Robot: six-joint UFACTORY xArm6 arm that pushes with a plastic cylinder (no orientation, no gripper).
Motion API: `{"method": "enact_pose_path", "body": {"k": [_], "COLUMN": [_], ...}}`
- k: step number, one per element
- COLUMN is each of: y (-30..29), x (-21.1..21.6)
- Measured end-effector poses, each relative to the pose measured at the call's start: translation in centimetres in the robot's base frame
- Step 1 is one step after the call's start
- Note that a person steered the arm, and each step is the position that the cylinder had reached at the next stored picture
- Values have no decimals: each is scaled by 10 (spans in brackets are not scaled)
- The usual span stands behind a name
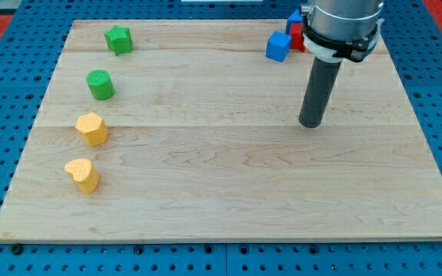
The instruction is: Point your arm towards the center of the board
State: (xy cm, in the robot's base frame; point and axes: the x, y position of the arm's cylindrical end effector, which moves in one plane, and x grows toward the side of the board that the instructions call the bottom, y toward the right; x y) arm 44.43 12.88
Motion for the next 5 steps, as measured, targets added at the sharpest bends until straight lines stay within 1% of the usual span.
{"method": "enact_pose_path", "body": {"k": [2,3,4,5], "y": [-11,-28,-43,-44], "x": [15,18,18,18]}}
